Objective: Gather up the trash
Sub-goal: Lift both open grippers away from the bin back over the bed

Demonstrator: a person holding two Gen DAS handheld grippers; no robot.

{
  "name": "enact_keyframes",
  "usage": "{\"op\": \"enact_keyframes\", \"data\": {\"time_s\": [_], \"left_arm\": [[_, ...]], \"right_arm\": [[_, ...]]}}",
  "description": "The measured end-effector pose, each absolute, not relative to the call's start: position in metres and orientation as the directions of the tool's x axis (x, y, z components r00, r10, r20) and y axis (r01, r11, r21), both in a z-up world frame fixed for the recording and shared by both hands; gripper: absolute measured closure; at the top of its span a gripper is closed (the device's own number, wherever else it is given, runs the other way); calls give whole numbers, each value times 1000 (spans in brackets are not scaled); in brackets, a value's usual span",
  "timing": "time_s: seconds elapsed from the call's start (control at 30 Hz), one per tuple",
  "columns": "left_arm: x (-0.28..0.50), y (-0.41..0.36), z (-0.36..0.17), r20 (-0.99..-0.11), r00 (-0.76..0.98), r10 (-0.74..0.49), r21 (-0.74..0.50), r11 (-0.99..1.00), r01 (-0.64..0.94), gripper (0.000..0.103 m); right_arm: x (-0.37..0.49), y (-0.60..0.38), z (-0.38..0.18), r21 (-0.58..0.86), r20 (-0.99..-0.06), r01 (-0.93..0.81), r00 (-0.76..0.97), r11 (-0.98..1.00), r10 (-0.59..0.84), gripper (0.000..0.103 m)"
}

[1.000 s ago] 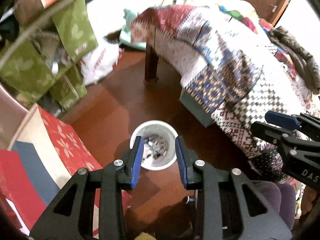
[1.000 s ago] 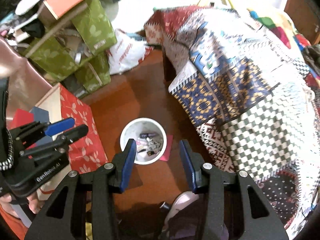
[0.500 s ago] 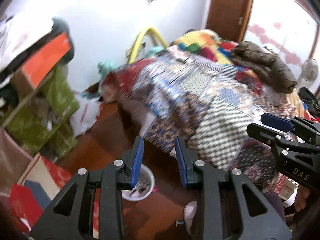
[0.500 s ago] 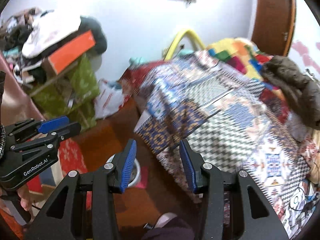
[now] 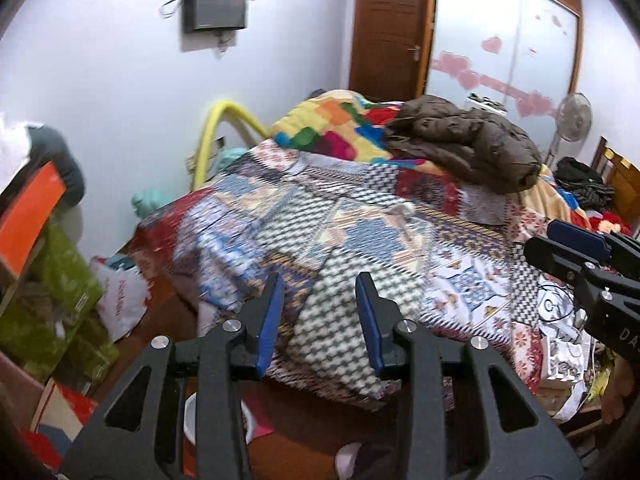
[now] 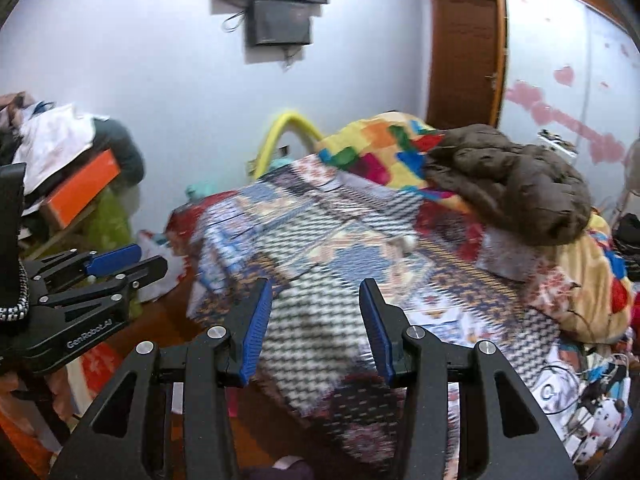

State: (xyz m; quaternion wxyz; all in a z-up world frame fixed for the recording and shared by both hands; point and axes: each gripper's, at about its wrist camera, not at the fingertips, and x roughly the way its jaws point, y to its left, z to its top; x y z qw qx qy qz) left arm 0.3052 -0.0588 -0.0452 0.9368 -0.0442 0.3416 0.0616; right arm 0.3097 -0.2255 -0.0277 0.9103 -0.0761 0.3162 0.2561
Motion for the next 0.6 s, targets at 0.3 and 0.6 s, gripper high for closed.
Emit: {"op": "enact_keyframes", "data": {"time_s": [0.3, 0.6], "left_arm": [[368, -109, -48, -639, 769, 28, -38, 997, -68, 44], [442, -128, -75, -671, 741, -30, -69, 997, -22, 42]], "right_arm": [[364, -281, -34, 39, -629, -420, 694, 907, 349, 49], [427, -311, -59, 60, -661, -338, 692, 939, 291, 46]]}}
